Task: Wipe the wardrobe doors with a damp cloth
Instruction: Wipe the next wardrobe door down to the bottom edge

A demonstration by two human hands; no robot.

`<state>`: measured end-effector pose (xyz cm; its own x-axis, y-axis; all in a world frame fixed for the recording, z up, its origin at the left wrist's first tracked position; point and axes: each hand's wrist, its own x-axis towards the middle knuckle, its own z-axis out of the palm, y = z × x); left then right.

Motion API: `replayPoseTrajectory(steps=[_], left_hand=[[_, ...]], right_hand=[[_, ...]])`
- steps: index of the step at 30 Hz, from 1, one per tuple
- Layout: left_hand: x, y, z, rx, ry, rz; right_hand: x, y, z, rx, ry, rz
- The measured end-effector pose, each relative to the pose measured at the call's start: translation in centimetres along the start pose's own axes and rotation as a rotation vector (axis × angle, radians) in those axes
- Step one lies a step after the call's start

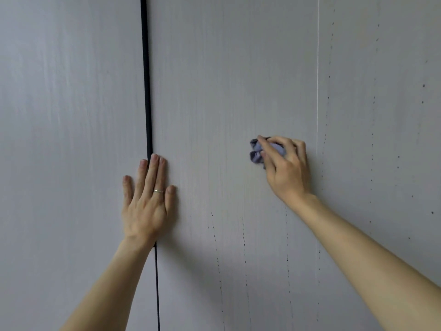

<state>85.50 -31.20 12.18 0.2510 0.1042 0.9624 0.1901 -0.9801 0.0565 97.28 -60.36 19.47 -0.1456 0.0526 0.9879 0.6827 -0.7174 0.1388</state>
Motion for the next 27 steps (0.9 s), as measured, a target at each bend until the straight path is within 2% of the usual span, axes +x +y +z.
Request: replayPoseTrajectory(steps=[2, 6, 8, 10, 13, 15, 17, 19, 22, 24, 25, 27], left_hand=[[0.0, -0.1, 0.0, -0.016, -0.008, -0.001], [-0.1, -0.4, 0.0, -0.012, -0.004, 0.001], [-0.5, -0.3, 0.0, -0.014, -0.007, -0.004], [-0.9, -0.3, 0.2, -0.008, -0.006, -0.014], [-0.6, -0.3, 0.3, -0.007, -0.008, -0.021], [-0.2, -0.2, 0.3, -0.012, -0.010, -0.020], [-0.1, -0.1, 0.3, -0.016, -0.008, -0.017], [0.0, -0.2, 0.3, -0.022, -0.003, -0.015], [0.1, -0.1, 0.1, -0.032, -0.014, -0.019], [-0.2, 0.0, 0.1, -0.034, -0.021, -0.017], [-0.4, 0.1, 0.2, -0.032, -0.019, -0.020], [-0.4, 0.2, 0.3, -0.028, -0.014, -0.032]], right_hand=[[-3.5, -1.0, 0.1, 0.008, -0.031, -0.059], [-9.8, -0.2, -1.4, -0.044, -0.255, -0.482], [-9.0, 1.4, -2.0, -0.065, -0.304, -0.580], [-6.6, 2.8, -2.0, -0.091, -0.259, -0.492], [-2.7, 4.2, -2.5, -0.063, -0.098, -0.022], [-2.2, 4.3, -2.6, -0.073, -0.044, 0.169], [-4.4, 3.6, -2.5, -0.098, -0.049, 0.142], [-9.4, 2.5, -2.3, -0.087, -0.092, 0.002], [-16.8, 1.6, -3.0, -0.074, -0.236, -0.206], [-17.2, 2.5, -3.5, -0.048, -0.329, -0.307], [-16.0, 2.9, -3.5, -0.018, -0.344, -0.301], [-12.4, 3.2, -3.1, 0.056, -0.278, -0.150]])
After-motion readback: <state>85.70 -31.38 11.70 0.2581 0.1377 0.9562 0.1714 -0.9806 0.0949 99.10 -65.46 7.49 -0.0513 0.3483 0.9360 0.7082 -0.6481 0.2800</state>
